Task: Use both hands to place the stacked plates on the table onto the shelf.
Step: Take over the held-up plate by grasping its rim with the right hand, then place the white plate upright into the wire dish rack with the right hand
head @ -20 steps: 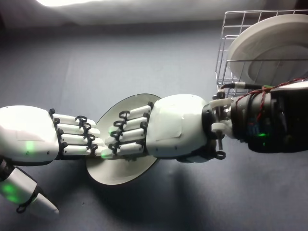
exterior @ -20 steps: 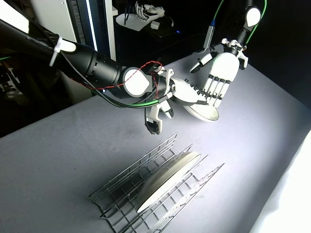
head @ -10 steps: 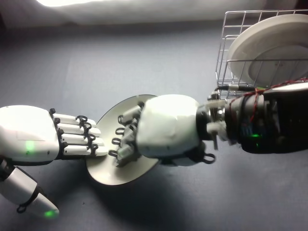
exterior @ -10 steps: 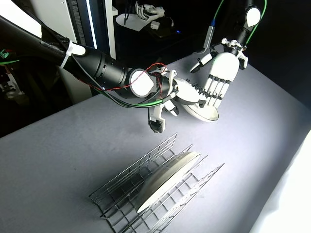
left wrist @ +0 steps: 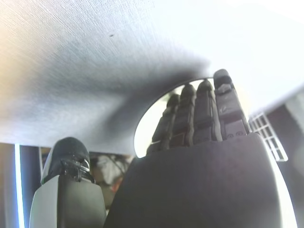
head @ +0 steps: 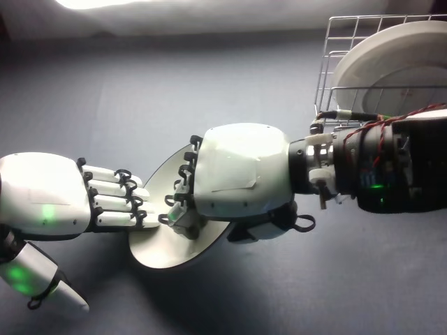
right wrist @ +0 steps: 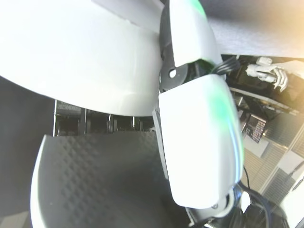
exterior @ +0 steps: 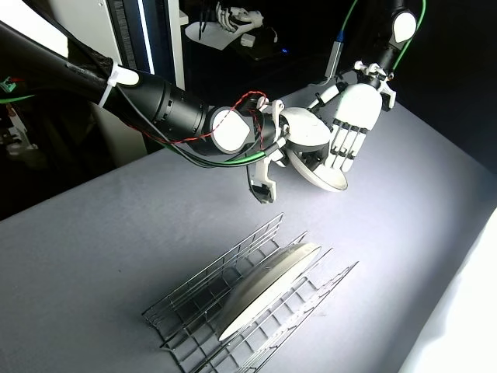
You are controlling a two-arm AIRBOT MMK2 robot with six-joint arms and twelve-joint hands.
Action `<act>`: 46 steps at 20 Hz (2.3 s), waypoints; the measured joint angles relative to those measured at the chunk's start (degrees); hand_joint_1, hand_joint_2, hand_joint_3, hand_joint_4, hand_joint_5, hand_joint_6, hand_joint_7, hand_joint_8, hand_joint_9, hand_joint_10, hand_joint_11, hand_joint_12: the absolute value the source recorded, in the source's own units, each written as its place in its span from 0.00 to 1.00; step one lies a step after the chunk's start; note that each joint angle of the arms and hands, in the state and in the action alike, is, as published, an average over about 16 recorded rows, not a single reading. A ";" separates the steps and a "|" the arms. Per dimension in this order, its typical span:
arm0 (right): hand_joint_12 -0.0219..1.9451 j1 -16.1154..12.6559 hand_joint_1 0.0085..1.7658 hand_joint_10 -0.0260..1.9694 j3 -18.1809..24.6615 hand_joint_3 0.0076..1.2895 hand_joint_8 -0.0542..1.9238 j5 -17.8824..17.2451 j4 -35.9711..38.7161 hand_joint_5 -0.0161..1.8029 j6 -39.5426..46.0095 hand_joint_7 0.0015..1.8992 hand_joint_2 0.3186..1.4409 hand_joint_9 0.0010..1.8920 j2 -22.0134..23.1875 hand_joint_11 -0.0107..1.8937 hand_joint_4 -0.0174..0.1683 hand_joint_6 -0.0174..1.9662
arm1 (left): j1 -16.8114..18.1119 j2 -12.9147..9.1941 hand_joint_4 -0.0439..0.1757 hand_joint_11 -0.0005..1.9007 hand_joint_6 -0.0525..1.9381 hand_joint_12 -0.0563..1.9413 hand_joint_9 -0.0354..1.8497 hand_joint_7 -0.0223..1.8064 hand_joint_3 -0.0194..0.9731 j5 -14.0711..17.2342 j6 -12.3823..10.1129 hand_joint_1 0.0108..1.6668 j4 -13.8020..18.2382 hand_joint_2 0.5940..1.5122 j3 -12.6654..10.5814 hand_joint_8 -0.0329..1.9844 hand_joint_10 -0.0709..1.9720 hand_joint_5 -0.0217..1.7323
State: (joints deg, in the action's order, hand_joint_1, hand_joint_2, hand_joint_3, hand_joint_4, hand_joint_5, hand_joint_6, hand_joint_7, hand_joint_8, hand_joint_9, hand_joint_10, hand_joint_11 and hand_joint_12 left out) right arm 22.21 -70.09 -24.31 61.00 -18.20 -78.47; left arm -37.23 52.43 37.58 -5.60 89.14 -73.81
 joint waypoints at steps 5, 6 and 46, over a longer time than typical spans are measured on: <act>0.63 -1.23 0.74 0.36 1.00 0.00 0.37 -0.71 -1.64 0.47 0.01 0.49 0.57 0.54 2.03 0.53 0.10 0.42 | 3.23 -1.03 0.19 0.01 0.02 0.03 0.03 0.03 0.04 0.69 -0.01 0.00 0.09 0.50 0.02 0.02 0.03 0.03; 0.63 -1.56 0.74 0.36 1.29 0.00 0.38 -0.70 -2.22 0.47 0.04 0.50 0.57 0.54 2.51 0.53 0.10 0.43 | 3.97 -1.29 0.19 0.01 0.02 0.03 0.03 0.03 0.04 0.86 0.00 0.00 0.04 0.50 -0.04 0.02 0.03 0.03; 0.60 -14.52 0.78 0.51 14.92 0.00 0.44 4.26 -57.66 0.50 1.43 0.55 0.61 0.56 16.00 0.53 0.05 0.49 | 11.17 -9.49 0.19 0.01 0.03 0.03 0.03 0.03 0.04 -1.54 -3.78 0.00 -7.80 0.48 -1.58 0.02 0.04 0.03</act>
State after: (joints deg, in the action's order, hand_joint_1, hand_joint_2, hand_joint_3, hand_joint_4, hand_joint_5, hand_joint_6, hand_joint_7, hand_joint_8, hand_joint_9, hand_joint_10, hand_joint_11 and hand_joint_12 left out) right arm 7.69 -55.17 -20.05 3.33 -16.77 -62.47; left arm -26.06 42.94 36.04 -9.38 81.33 -75.39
